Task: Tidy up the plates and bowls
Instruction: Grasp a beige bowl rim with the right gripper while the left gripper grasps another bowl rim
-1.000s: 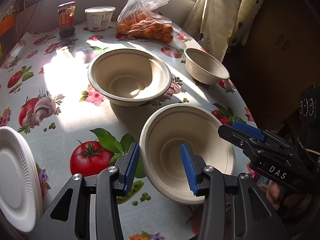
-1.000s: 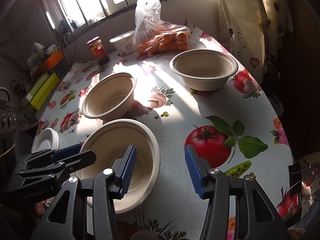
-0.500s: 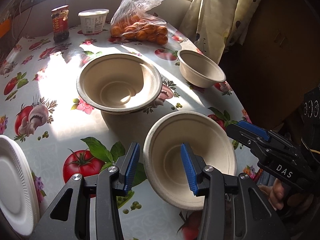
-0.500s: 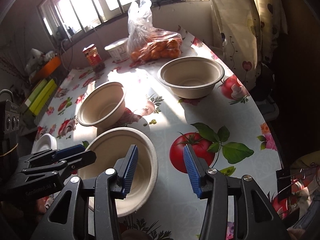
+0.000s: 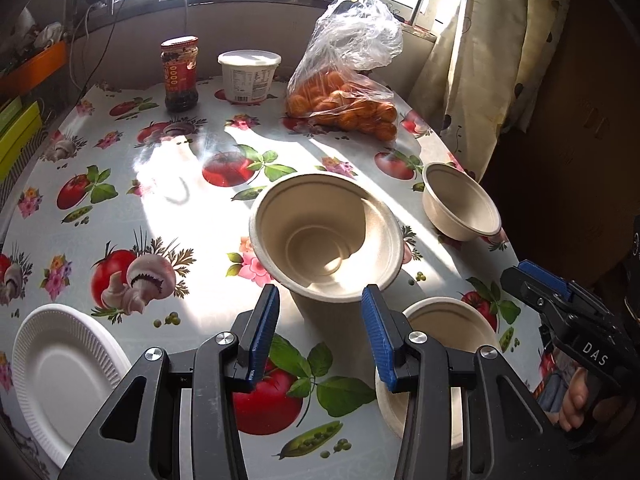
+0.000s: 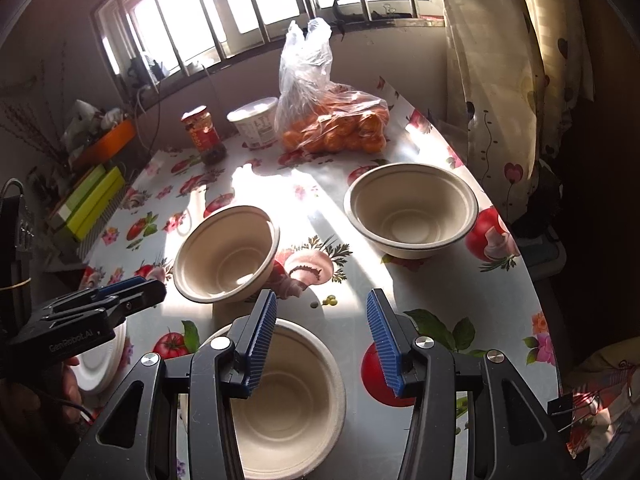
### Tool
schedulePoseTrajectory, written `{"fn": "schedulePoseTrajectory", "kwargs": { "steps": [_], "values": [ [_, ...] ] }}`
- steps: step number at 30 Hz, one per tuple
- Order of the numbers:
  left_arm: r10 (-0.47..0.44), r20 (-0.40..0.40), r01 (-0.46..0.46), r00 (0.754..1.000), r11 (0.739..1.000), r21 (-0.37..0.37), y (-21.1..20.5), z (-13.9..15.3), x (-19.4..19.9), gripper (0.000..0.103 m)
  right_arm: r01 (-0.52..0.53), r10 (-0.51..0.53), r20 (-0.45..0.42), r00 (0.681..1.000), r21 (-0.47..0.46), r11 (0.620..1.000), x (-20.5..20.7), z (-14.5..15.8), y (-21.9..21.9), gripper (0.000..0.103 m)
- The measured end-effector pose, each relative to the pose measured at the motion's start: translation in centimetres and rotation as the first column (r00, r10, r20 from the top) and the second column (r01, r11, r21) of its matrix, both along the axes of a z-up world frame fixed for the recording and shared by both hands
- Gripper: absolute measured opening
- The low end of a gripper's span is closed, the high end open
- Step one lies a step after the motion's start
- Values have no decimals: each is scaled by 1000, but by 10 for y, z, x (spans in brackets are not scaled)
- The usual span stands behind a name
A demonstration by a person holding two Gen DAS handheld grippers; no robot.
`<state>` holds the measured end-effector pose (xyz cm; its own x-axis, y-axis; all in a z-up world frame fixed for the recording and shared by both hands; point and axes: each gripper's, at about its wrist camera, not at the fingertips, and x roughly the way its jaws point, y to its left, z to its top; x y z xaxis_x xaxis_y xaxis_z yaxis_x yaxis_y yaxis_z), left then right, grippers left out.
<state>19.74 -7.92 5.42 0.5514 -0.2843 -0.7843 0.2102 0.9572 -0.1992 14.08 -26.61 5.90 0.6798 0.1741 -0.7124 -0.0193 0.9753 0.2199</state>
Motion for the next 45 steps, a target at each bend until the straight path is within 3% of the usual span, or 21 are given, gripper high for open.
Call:
{"fn": "schedulePoseTrajectory", "kwargs": {
  "steps": [3, 14, 16, 21, 25, 30, 36, 40, 45],
  "values": [
    [30, 39, -32, 999, 998, 55, 5, 3, 10, 44, -1, 1, -6, 1000, -21, 1000, 10, 2, 5, 47],
    [46, -22, -46, 999, 999, 17, 23, -14, 43, 44, -31, 30, -27, 999, -26, 999, 41, 2, 18, 48],
    [51, -30, -51, 998, 999, 8, 25, -16, 46, 44, -52, 52, -26, 998, -21, 998, 44, 2, 24, 55],
    [41, -63, -41, 997, 999, 0, 25, -24, 52, 44, -35, 35, -11, 999, -19, 999, 51, 1, 31, 61],
    [43, -84, -46, 996, 998, -36, 28, -30, 57, 44, -48, 47, -28, 999, -47, 998, 57, -4, 39, 78],
    [39, -100, -47, 994, 996, -79, 31, -34, 59, 44, 0, -4, -80, 997, -47, 999, 66, -16, 39, 78],
    [47, -88, -54, 995, 996, -78, 31, -33, 63, 44, -32, 24, -77, 997, -100, 994, 72, -19, 51, 70],
    [42, -107, -52, 993, 994, -91, 31, -36, 66, 43, -49, 37, -108, 994, -114, 992, 81, -27, 56, 47],
    [48, -115, -59, 992, 994, -90, 32, -39, 67, 36, -67, 57, -125, 991, -76, 995, 85, -34, 58, 37]
  ]
}}
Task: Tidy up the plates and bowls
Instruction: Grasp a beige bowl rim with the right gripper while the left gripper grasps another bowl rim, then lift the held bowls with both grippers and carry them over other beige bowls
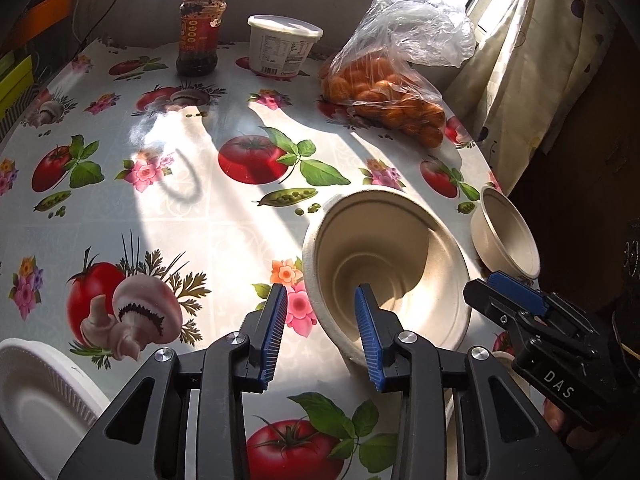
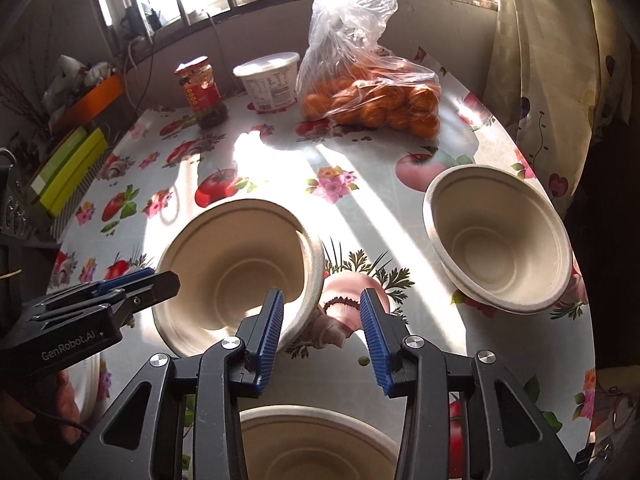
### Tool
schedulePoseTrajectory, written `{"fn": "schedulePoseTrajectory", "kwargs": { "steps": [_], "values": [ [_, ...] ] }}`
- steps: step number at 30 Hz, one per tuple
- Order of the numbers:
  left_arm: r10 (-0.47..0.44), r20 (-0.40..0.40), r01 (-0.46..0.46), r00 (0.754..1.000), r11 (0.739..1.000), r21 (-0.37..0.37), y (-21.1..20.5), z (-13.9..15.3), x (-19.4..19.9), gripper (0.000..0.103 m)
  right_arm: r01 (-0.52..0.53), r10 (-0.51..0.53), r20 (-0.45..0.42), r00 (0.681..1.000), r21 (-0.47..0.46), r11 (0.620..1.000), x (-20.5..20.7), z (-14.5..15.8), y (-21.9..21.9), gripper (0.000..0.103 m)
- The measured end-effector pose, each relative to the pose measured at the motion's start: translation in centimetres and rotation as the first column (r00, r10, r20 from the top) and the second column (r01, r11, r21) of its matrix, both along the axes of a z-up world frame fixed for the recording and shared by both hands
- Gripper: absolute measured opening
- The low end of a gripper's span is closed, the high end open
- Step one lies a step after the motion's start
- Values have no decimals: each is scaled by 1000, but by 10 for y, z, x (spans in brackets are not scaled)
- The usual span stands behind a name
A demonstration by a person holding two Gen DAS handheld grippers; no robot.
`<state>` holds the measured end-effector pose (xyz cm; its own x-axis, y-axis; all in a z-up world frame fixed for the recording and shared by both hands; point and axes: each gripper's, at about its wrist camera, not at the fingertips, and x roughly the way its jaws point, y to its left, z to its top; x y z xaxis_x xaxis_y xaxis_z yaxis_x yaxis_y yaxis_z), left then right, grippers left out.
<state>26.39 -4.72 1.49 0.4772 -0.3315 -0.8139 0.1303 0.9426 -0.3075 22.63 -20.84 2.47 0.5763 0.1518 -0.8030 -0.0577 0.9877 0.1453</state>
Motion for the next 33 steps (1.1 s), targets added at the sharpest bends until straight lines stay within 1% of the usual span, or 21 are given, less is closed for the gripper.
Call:
{"fn": "schedulePoseTrajectory", "kwargs": {
  "steps": [3, 7, 12, 16, 22, 33],
  "values": [
    [1, -2, -1, 1000, 1000, 0, 1, -2, 0, 36, -2, 2, -7, 1000, 14, 1000, 2, -3, 0, 32],
    [-2, -3, 2, 1000, 1000, -2, 0, -2, 1, 33, -2, 3, -17, 1000, 25, 1000, 3, -7, 0, 24],
    [-2, -20, 2, 1000, 1000, -8, -1, -7, 3, 31, -6, 7, -20, 1000, 37, 999, 4, -9, 0, 20],
    [-5, -22, 5, 1000, 1000, -11, -1, -9, 3, 29, -7, 8, -21, 1000, 45, 999, 5, -10, 0, 19],
    [-22, -21, 22, 1000, 1000, -11, -6, -9, 3, 17, -9, 10, -19, 1000, 56, 998, 6, -11, 1, 17],
    [-23, -18, 23, 1000, 1000, 3, -8, -8, 3, 16, -3, 4, -18, 1000, 58, 998, 5, -10, 0, 14]
  ]
}}
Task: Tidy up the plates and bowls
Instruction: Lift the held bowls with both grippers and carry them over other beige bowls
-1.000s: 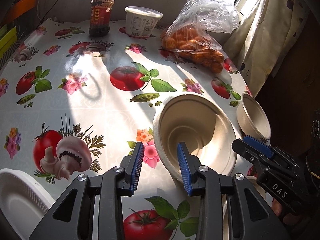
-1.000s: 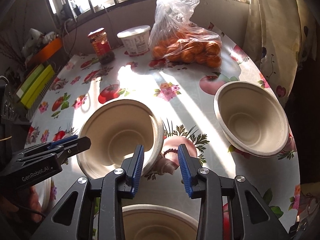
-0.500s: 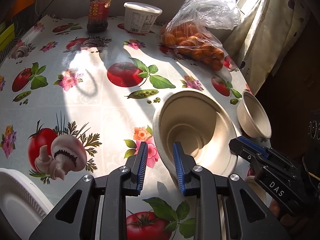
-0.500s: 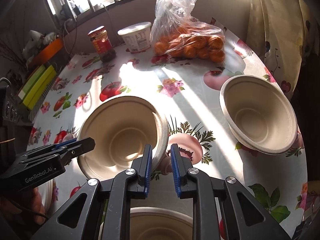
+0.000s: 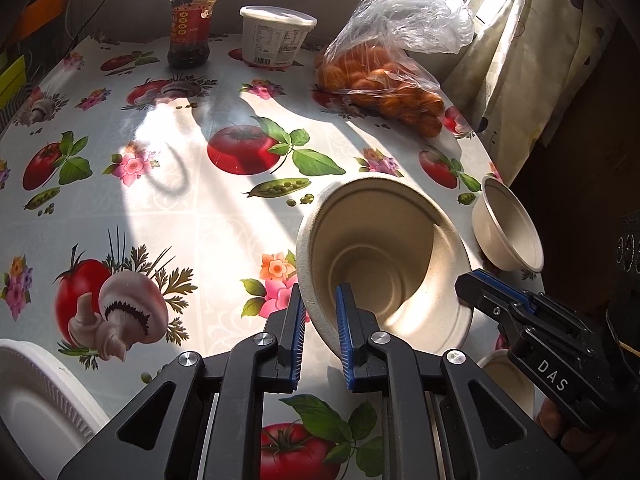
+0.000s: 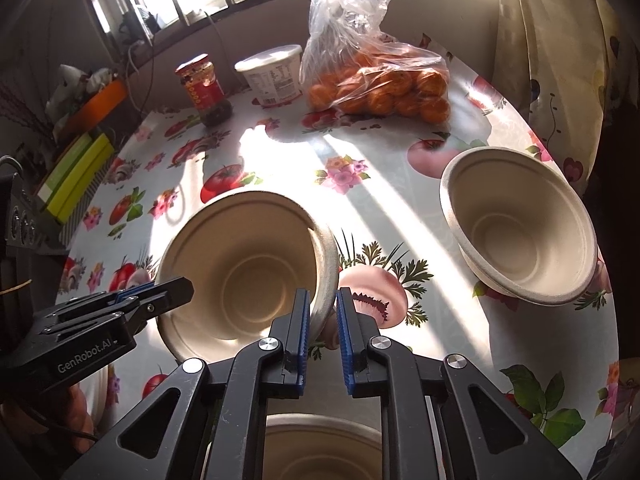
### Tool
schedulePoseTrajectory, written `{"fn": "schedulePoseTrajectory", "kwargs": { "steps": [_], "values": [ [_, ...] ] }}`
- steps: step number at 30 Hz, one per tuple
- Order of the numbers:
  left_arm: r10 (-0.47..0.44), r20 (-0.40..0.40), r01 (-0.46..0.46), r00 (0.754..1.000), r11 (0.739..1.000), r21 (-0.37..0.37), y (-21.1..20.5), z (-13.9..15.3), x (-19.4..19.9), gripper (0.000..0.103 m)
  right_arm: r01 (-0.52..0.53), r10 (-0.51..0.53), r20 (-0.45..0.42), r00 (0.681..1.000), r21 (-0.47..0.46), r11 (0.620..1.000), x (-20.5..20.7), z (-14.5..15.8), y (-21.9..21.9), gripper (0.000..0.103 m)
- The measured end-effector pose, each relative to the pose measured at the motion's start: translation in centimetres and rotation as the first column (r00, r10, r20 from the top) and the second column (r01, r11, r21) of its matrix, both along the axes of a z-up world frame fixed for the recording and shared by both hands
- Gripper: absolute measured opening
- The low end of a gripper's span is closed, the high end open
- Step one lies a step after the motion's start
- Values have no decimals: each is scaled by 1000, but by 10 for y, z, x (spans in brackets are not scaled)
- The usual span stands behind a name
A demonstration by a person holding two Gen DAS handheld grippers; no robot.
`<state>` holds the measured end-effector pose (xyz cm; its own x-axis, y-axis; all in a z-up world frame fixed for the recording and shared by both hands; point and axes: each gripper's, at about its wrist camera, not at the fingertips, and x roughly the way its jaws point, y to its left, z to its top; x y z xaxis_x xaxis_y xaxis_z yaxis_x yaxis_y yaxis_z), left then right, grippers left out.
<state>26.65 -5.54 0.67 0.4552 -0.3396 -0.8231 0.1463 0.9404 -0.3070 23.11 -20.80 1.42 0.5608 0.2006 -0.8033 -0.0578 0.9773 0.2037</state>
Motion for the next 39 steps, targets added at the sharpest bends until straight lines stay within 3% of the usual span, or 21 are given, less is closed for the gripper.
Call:
{"fn": "schedulePoseTrajectory", "kwargs": {
  "steps": [39],
  "values": [
    [-30, 63, 30, 998, 1000, 8, -5, 25, -22, 16, 38, -41, 62, 997, 35, 999, -29, 27, -8, 14]
  ]
}}
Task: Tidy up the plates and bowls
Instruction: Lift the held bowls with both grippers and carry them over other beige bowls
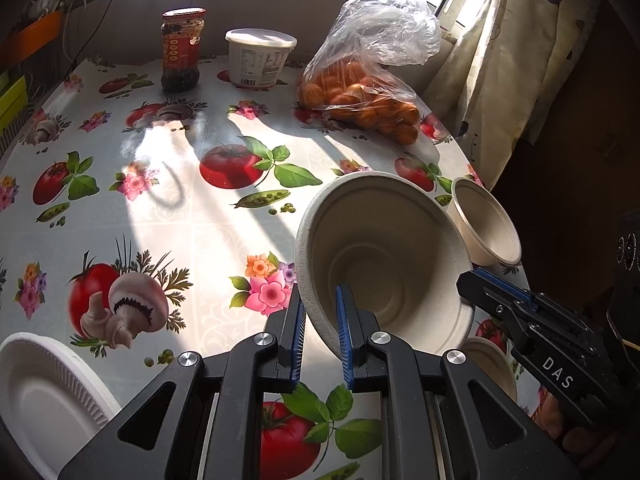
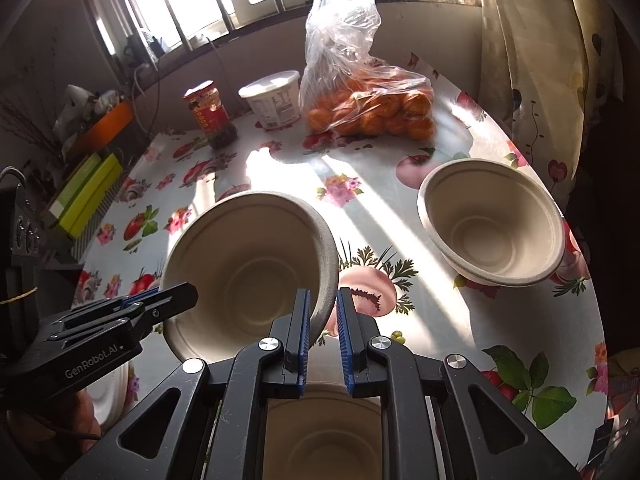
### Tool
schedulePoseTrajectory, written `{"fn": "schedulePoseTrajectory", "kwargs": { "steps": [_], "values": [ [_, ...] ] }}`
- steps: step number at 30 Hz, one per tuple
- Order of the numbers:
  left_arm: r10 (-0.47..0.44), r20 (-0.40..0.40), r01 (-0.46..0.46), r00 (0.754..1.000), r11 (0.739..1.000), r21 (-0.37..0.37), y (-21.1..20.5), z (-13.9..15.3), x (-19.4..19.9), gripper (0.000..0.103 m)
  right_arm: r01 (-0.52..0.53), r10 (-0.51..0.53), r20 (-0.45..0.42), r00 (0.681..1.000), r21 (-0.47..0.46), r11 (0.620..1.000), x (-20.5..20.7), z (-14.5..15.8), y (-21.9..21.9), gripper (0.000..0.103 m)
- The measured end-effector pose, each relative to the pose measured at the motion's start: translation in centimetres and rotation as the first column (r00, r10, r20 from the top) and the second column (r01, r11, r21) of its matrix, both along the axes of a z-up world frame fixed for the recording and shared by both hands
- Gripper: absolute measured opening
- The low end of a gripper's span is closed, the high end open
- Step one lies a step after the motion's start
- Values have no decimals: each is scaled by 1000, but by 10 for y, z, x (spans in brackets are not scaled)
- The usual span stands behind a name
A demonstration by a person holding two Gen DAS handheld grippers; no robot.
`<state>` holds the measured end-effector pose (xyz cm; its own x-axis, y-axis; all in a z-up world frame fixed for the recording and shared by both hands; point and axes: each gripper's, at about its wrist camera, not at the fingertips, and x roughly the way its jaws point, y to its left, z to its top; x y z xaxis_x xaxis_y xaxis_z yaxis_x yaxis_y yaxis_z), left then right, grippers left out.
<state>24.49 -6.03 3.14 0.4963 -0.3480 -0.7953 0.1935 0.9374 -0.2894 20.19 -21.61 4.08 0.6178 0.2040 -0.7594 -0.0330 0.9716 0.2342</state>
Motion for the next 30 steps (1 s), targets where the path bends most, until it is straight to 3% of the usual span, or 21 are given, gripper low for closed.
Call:
{"fn": "schedulePoseTrajectory", "kwargs": {
  "steps": [30],
  "values": [
    [-88, 42, 88, 995, 996, -6, -21, 23, -44, 16, 70, -71, 64, 995, 6, 997, -60, 27, -16, 14]
  ]
}}
